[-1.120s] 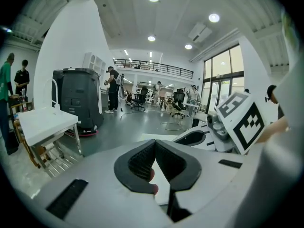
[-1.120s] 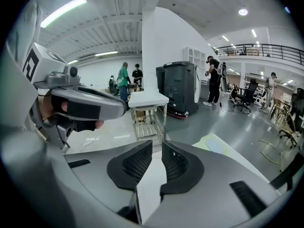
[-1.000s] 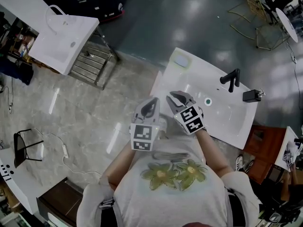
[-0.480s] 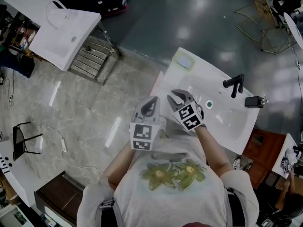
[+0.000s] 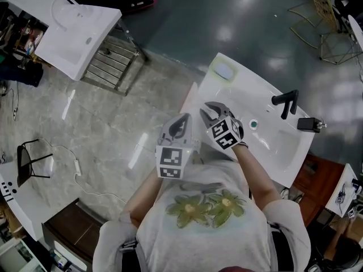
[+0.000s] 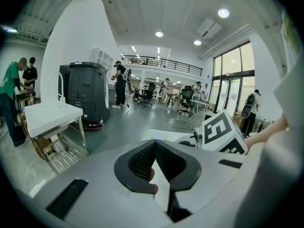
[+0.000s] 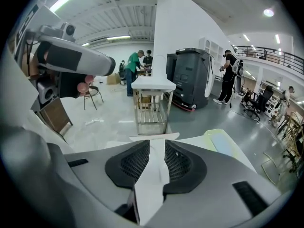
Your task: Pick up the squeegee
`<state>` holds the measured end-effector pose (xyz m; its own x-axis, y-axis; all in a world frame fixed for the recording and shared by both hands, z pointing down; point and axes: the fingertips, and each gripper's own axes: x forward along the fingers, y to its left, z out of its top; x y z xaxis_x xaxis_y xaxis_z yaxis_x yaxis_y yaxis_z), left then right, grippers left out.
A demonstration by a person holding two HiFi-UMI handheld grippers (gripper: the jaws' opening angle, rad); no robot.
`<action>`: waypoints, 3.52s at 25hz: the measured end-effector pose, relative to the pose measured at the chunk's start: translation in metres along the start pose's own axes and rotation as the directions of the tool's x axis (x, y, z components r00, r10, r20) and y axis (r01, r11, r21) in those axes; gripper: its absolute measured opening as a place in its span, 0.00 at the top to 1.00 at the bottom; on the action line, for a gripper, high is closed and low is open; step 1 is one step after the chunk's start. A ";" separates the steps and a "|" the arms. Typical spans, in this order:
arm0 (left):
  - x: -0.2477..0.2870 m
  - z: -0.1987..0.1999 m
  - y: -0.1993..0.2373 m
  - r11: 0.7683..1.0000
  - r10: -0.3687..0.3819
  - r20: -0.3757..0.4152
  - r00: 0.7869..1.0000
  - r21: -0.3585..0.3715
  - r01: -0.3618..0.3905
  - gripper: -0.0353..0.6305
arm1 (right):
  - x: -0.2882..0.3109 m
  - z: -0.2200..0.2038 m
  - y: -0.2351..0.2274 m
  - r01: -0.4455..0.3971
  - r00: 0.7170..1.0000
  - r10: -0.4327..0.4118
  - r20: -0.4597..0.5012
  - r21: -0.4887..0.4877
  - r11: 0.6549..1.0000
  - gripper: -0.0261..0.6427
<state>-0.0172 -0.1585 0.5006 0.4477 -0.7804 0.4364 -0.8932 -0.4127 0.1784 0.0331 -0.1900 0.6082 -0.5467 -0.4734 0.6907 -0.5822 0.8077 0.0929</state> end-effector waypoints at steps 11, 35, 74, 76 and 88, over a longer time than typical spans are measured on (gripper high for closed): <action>0.011 -0.004 0.006 1.000 0.012 -0.024 1.000 -0.006 -0.012 0.93 | 0.027 -0.018 -0.003 -0.043 0.997 0.042 -0.064 -0.025 0.999 0.81; 0.016 -0.010 0.015 0.999 0.026 -0.061 0.998 -0.018 -0.027 0.93 | 0.060 -0.038 -0.007 -0.103 0.987 0.092 -0.134 -0.076 0.992 0.81; 0.007 -0.001 0.018 1.000 -0.015 -0.048 0.999 0.009 0.016 0.93 | 0.036 -0.017 -0.015 -0.079 0.993 0.071 -0.098 -0.075 0.994 0.83; 0.006 0.002 0.018 1.000 -0.020 -0.047 0.999 0.016 0.021 0.93 | 0.033 -0.013 -0.016 -0.069 0.994 0.062 -0.091 -0.073 0.995 0.83; 0.005 0.013 0.011 0.997 -0.072 -0.038 0.997 0.038 0.073 0.93 | 0.012 0.002 -0.015 -0.011 0.998 0.008 -0.066 -0.047 0.999 0.83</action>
<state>-0.0243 -0.1729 0.4932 0.5087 -0.7304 0.4558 -0.8559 -0.4860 0.1764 0.0345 -0.2086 0.6135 -0.5104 -0.4431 0.7370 -0.5473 0.8284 0.1191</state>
